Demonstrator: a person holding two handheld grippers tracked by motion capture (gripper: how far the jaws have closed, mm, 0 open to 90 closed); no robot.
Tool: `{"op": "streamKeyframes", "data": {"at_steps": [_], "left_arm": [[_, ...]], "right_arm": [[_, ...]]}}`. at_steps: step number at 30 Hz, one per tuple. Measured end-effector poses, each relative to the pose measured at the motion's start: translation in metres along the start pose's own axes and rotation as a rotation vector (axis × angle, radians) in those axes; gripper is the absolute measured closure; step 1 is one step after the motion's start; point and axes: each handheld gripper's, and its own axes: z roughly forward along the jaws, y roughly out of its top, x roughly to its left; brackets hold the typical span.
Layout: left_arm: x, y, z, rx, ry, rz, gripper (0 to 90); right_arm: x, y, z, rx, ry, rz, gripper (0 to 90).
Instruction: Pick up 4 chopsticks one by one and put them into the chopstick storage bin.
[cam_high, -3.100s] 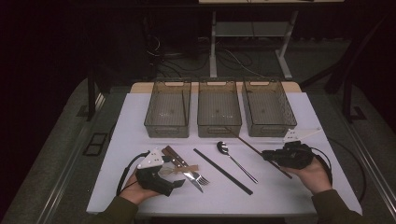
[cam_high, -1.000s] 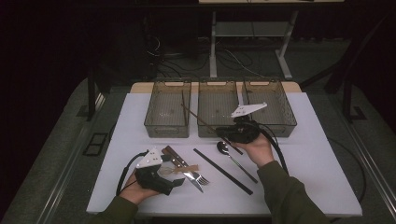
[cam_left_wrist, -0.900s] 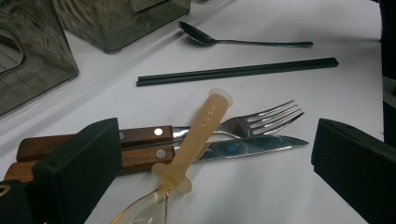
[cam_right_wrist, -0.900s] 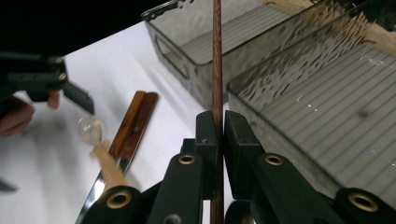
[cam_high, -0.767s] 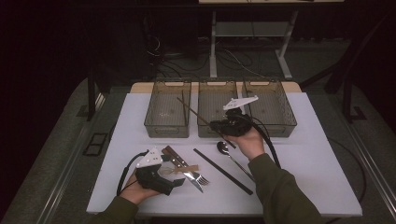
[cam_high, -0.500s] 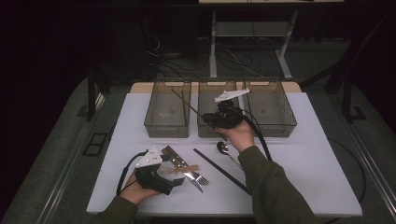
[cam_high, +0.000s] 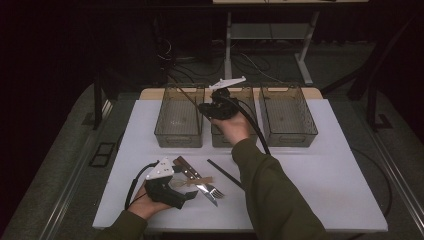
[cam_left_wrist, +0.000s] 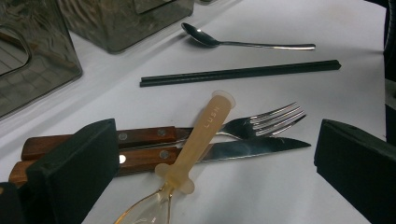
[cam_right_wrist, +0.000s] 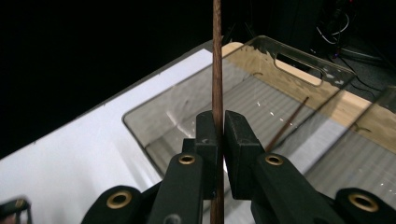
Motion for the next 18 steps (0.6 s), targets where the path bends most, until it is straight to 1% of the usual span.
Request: {"op": "streamKeyframes", "data": {"at_steps": [2, 5, 8, 11, 13, 16, 18], "left_arm": [[0.0, 0.0, 0.0, 0.005, -0.004, 0.002, 0.0], [-0.001, 0.0, 0.001, -0.002, -0.004, -0.009, 0.0], [0.0, 0.001, 0.0, -0.004, -0.007, -0.012, 0.0], [0.0, 0.001, 0.0, -0.005, -0.009, -0.008, 0.0], [0.0, 0.001, 0.0, -0.011, -0.009, -0.012, 0.0], [0.001, 0.001, -0.001, -0.005, -0.009, -0.007, 0.0], [0.001, 0.001, -0.002, -0.004, -0.009, -0.006, 0.0]], "right_arm": [[0.001, 0.003, 0.009, -0.004, -0.005, 0.008, 84.1], [0.002, 0.006, 0.023, -0.011, -0.002, 0.024, 84.1], [0.004, 0.009, 0.04, 0.001, -0.008, 0.027, 84.1], [0.005, 0.011, 0.052, 0.013, -0.012, 0.031, 84.1], [0.006, 0.014, 0.06, 0.014, -0.023, 0.023, 84.2], [0.007, 0.016, 0.069, 0.012, -0.026, 0.025, 84.2], [0.007, 0.016, 0.076, 0.024, -0.028, 0.033, 84.2]]}}
